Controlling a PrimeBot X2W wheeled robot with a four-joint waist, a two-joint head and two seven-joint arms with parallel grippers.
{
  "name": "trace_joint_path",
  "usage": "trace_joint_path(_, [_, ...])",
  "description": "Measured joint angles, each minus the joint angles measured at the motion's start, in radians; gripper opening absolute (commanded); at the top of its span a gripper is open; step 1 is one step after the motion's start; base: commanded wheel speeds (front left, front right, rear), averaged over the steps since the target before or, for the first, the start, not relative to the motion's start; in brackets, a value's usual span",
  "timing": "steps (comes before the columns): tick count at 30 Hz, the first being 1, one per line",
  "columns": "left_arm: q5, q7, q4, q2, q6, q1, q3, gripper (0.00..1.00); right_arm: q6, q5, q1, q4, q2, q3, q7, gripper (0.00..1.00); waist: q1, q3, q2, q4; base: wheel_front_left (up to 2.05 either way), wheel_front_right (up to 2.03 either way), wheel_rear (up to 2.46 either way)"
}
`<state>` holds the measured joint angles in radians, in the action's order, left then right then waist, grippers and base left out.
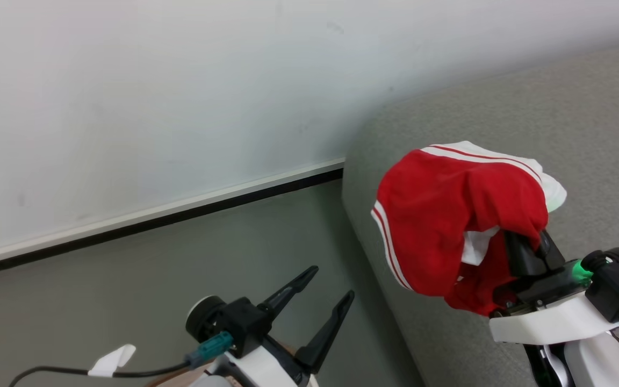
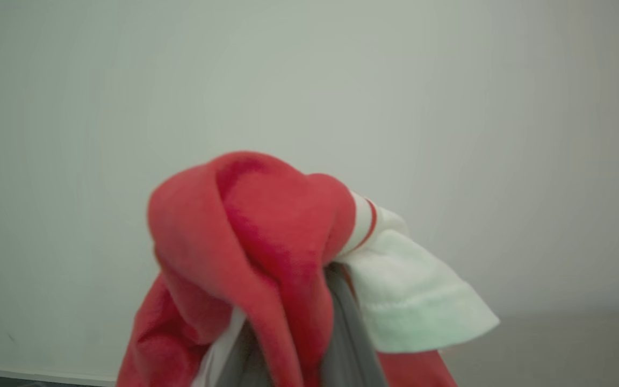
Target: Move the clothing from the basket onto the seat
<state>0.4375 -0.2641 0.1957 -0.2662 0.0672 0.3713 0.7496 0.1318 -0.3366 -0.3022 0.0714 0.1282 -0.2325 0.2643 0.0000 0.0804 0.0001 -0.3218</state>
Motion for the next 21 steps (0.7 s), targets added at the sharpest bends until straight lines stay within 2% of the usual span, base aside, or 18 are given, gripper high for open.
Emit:
trace_joint_path(9, [-0.026, 0.0, 0.018, 0.012, 0.02, 0.0, -0.004, 1.0, 0.0, 0.002, 0.023, -0.02, 0.005, 0.043, 0.0, 0.0, 0.0, 0.011, 0.0, -0.054, 0.0, 0.0, 0.0])
trace_joint_path(21, [-0.068, 0.0, 0.018, 0.011, 0.038, 0.034, -0.003, 1.0, 0.0, 0.002, -0.004, -0.029, 0.016, 0.086, 0.0, 0.0, 0.0001, 0.075, 0.0, -0.048, 0.0, 0.0, 0.0])
